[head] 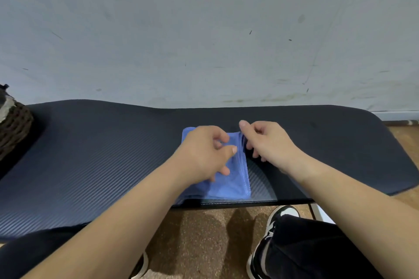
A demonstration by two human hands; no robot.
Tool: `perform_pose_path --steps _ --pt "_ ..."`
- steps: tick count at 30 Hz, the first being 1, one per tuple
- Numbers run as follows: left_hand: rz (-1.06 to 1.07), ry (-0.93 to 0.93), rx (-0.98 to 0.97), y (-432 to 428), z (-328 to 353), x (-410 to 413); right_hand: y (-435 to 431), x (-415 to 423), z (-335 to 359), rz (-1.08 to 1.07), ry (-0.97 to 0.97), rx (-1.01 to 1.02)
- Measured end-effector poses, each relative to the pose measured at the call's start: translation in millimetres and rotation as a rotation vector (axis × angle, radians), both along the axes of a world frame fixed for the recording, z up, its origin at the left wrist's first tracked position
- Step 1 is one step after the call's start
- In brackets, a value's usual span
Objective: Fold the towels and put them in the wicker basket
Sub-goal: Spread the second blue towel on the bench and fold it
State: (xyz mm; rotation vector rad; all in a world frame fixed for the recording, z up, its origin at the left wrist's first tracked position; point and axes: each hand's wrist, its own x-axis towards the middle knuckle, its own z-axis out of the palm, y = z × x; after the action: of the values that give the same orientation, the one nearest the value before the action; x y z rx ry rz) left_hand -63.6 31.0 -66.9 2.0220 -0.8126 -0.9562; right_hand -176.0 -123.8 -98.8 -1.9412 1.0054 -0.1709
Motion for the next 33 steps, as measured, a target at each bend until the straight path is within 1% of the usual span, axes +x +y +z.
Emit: perform_pose_path --steps 1,3,4,5,6,7,8,10,11,12,16,19,21,25,28,29,31,33 --pt "0.007 -0.14 -0.031 6 2 6 1 1 1 -0.009 0.01 -0.107" --pt "-0.014 -0.505 -0.009 22 -1 19 9 2 6 0.06 -0.012 -0.419" --pt "-0.029 -0.631 0.038 31 -5 23 16 3 9 0.156 -0.065 -0.542" --pt "-0.033 -0.683 0.107 38 -9 25 25 3 12 0.291 -0.105 -0.609" --pt "-0.025 -0.677 0.18 44 -15 27 34 2 12 0.436 -0.095 -0.632" --pt "-0.011 -0.643 0.245 49 -19 27 42 -1 12 0.565 -0.023 -0.625" --pt "0.004 -0.599 0.296 52 -25 27 48 -4 9 0.665 0.109 -0.602" --pt "0.036 -0.54 0.323 56 -33 26 48 -13 -3 0.758 0.396 -0.532" --pt "0.06 -0.524 0.308 57 -36 24 46 -17 -8 0.769 0.476 -0.5" --pt "0.077 -0.517 0.289 58 -38 22 44 -20 -14 0.768 0.493 -0.485" --pt "0.096 -0.441 0.215 59 -39 14 43 -22 -24 0.766 0.445 -0.495" --pt "0.161 -0.319 0.154 56 -33 17 39 -21 -17 0.739 0.368 -0.385" --pt "0.195 -0.265 0.121 55 -28 19 34 -22 -14 0.721 0.358 -0.36" --pt "0.195 -0.237 0.05 51 -22 17 37 -23 -21 0.725 0.429 -0.41" --pt "0.2 -0.227 0.018 47 -16 10 35 -21 -15 0.699 0.37 -0.323" --pt "0.197 -0.234 0.007 44 -13 8 32 -20 -9 0.68 0.334 -0.272" --pt "0.178 -0.282 -0.019 39 -8 4 21 -20 -2 0.566 0.224 -0.176" --pt "0.143 -0.356 -0.038 31 -3 -2 8 -22 -1 0.381 0.101 -0.192"
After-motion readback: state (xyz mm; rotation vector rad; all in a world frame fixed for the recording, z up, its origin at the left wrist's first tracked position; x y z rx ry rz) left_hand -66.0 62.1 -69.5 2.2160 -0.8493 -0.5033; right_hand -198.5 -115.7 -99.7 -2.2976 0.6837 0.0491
